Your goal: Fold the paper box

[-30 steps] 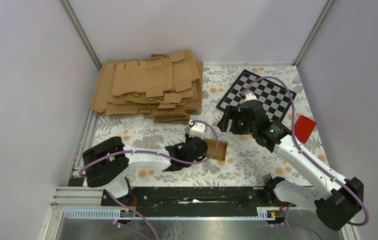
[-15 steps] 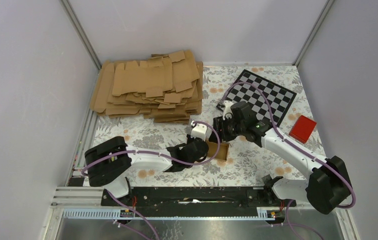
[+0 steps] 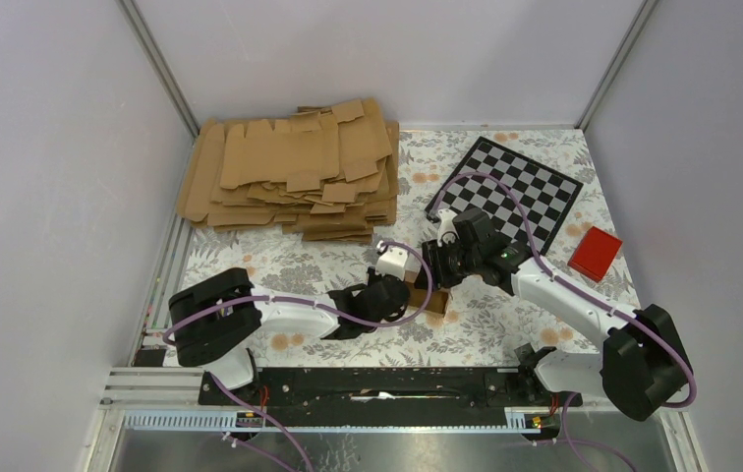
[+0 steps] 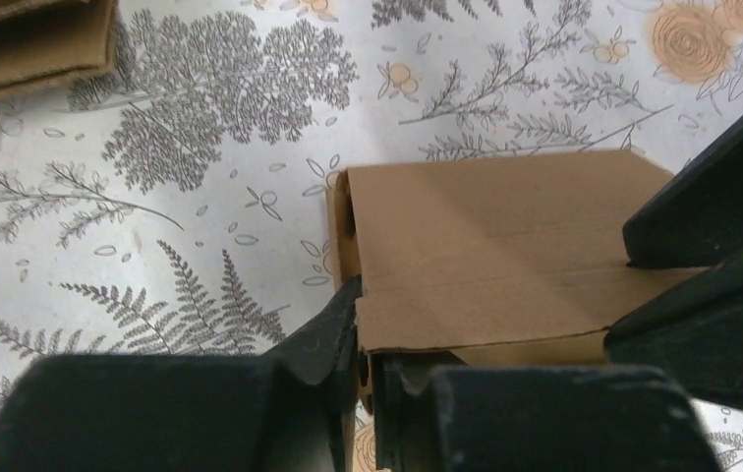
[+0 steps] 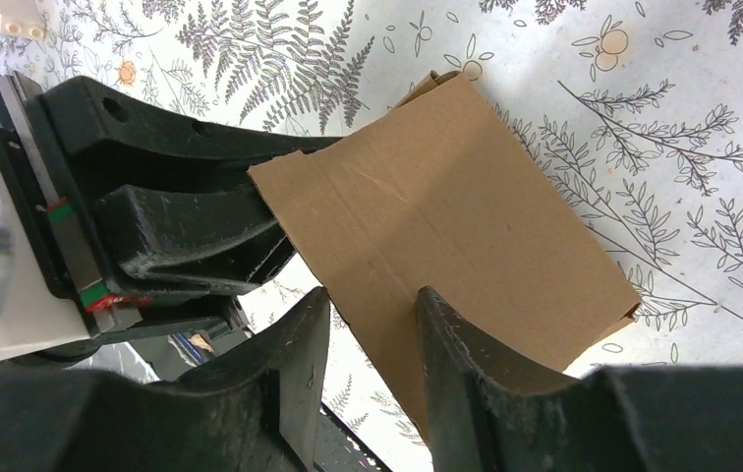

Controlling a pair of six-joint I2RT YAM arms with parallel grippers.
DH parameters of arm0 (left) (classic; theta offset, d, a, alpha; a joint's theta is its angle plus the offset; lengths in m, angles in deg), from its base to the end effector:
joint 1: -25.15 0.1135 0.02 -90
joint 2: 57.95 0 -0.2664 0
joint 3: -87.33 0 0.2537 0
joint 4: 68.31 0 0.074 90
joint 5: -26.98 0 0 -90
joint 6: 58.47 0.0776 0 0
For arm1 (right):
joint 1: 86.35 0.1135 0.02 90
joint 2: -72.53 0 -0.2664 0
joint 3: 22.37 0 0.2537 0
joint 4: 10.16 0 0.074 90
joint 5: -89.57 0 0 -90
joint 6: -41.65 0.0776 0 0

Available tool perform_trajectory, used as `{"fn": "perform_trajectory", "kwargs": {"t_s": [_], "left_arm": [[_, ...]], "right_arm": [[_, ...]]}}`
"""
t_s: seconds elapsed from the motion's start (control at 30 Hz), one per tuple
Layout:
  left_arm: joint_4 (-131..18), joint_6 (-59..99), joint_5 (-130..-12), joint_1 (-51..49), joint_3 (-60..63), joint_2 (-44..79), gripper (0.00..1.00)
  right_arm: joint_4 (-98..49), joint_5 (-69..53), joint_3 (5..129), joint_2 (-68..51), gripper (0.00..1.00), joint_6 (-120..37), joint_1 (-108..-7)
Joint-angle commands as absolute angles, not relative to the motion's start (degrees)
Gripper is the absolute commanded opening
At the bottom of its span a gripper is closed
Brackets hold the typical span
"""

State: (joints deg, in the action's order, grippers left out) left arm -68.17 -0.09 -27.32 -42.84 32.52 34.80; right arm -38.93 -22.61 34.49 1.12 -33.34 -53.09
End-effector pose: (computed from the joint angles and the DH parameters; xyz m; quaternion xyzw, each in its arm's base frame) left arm 0.1697 -0.2989 0.1391 0.1396 0.8549 -0.1404 0.4794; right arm 0.2237 0.1818 0.2022 -0.2181 0.8775 0.3201 0.2826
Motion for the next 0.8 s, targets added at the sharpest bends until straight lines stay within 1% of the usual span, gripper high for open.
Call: {"fn": "perform_trajectory", "kwargs": {"t_s": [0.0, 0.1, 0.23, 0.37, 0.53, 0.7, 0.77], "left_arm": [[-63.48, -1.27, -30.23, -43.23, 31.33, 32.75, 0.18], [-58.94, -1.56, -30.57, -43.23, 29.83, 30.43, 0.32], [-52.20, -2.32, -30.27, -43.14, 28.30, 27.40, 0.41], [-46.63, -3.79, -31.03, -43.14, 28.06, 23.42, 0.45], [-45.90, -5.65, -33.16, -41.43, 30.57, 17.87, 0.50], [-51.12, -6.55, -43.39, -33.37, 34.43, 14.61, 0.50], [-52.93, -6.72, -46.30, -30.91, 35.23, 14.08, 0.50]], "right_arm": [[-39.03, -21.25, 33.31, 1.01, 0.43, -34.71, -53.26], [-38.88, -21.15, 32.95, 0.94, 0.42, -34.87, -53.21], [-38.93, -21.05, 32.49, 0.49, 0.41, -35.14, -53.21], [-38.94, -21.51, 32.08, -0.17, 0.41, -35.31, -53.23], [-38.91, -21.81, 31.78, -1.06, 0.43, -35.22, -53.23], [-37.86, -23.64, 31.19, -3.83, 0.50, -34.83, -53.13], [-37.38, -23.89, 30.75, -5.27, 0.51, -34.57, -53.15]]}}
